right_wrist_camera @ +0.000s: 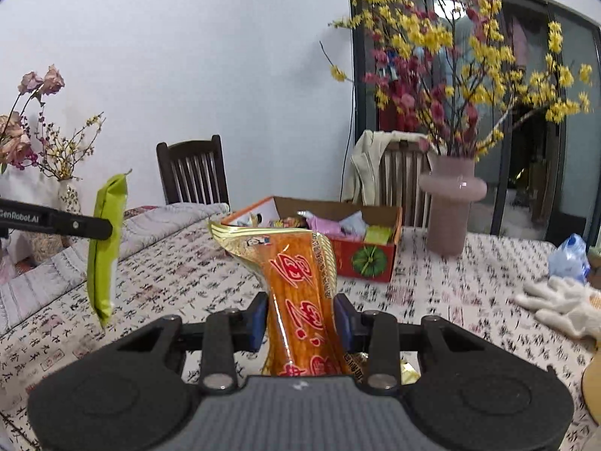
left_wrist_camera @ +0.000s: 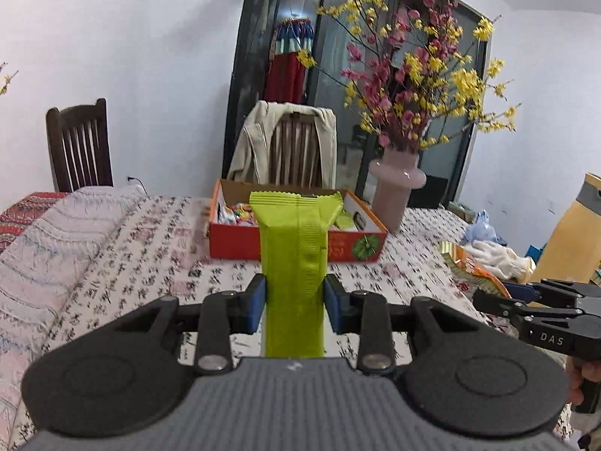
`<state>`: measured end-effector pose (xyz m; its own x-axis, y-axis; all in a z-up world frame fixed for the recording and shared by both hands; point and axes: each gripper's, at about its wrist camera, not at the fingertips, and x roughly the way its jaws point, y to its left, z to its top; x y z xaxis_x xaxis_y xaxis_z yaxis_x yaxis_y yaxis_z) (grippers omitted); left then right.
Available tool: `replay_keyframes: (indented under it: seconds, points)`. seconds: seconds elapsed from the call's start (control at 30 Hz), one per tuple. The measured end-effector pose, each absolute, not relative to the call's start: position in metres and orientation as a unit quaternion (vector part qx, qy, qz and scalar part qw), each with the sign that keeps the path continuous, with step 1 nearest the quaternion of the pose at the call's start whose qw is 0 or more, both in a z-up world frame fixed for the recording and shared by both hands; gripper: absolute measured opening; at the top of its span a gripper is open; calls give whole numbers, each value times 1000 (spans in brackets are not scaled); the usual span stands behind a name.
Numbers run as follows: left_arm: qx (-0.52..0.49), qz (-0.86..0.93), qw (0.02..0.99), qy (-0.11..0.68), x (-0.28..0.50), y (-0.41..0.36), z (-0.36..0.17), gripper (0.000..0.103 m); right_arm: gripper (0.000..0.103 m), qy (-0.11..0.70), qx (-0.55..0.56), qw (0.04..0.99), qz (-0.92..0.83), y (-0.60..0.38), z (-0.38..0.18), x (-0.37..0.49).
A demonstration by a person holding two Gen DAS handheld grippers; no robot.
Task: Organize snacks
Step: 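Carry the green bar and orange-and-gold packet into the box and release both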
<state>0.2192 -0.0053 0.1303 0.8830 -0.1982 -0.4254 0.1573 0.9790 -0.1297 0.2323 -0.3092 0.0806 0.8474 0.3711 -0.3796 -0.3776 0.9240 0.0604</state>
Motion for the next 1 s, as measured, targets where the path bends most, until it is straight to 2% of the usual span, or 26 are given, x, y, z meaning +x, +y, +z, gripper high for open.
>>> replay_keyframes:
  seconds: [0.23, 0.5, 0.87, 1.0]
  points:
    - [-26, -89, 975, 203, 264, 3, 149, 33, 37, 184, -30, 963, 192, -299, 99, 259]
    - [-6, -106, 971, 215, 361, 4, 145, 33, 37, 182, -57, 965, 181, -277, 123, 351]
    - [-7, -92, 958, 273, 530, 3, 119, 33, 37, 237, -57, 957, 155, -246, 95, 524]
    - [-28, -78, 943, 322, 599, 5, 94, 33, 37, 264, -45, 951, 154, -237, 73, 583]
